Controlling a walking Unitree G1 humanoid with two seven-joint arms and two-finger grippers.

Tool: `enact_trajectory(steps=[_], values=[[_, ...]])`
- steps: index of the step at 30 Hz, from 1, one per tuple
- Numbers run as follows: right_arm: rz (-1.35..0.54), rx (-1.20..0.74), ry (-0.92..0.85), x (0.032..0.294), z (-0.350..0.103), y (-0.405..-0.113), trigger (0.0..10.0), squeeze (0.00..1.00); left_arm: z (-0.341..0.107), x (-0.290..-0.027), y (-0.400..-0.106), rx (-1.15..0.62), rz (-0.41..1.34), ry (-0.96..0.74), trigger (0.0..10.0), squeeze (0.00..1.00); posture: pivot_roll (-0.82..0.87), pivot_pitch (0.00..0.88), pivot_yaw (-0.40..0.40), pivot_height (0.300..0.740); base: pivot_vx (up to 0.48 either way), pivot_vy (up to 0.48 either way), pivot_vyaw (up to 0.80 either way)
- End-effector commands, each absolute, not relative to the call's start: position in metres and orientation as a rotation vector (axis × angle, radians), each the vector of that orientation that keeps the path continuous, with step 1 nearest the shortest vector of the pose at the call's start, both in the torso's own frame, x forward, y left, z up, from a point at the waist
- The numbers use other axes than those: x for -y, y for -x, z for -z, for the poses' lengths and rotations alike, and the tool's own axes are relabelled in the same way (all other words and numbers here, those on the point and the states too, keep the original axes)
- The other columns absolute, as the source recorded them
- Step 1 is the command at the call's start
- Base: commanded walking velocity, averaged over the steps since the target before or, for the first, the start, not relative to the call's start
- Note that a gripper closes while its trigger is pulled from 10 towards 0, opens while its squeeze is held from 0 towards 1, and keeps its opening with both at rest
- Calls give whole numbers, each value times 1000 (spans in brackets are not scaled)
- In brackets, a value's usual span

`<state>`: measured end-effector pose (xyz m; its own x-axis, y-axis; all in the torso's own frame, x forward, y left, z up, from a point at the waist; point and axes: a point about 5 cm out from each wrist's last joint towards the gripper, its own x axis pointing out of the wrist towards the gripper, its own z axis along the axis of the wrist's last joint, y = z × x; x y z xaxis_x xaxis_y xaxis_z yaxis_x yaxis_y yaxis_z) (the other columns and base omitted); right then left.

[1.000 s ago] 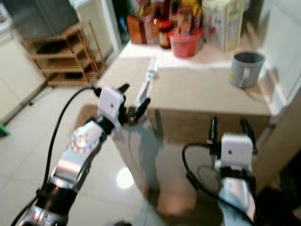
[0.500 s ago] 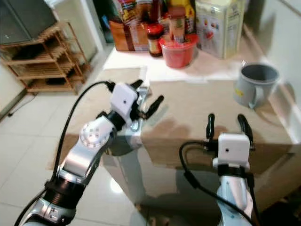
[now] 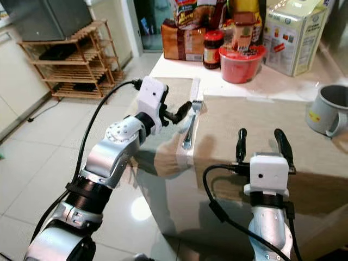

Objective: Setting the table

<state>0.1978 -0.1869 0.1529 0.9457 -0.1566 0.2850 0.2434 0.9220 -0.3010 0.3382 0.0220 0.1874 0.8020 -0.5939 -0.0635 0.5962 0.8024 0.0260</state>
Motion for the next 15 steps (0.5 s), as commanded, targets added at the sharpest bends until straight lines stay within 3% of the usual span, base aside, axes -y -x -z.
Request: enact_trajectory(steps=[1,4,15], values=[[211,273,343,186,-157,-199,10000,0,-190,-23,-342,-80,623,-34,10000,0,-162,0,142,710,0,0,0],[212,272,344,185,-157,-198,10000,0,-197,-8,-338,-135,673,13,10000,0,-161,0,145,710,0,0,0],[218,228,345,185,-152,-189,10000,0,-186,7,-334,-246,701,-29,10000,0,-175,0,152,710,0,0,0]])
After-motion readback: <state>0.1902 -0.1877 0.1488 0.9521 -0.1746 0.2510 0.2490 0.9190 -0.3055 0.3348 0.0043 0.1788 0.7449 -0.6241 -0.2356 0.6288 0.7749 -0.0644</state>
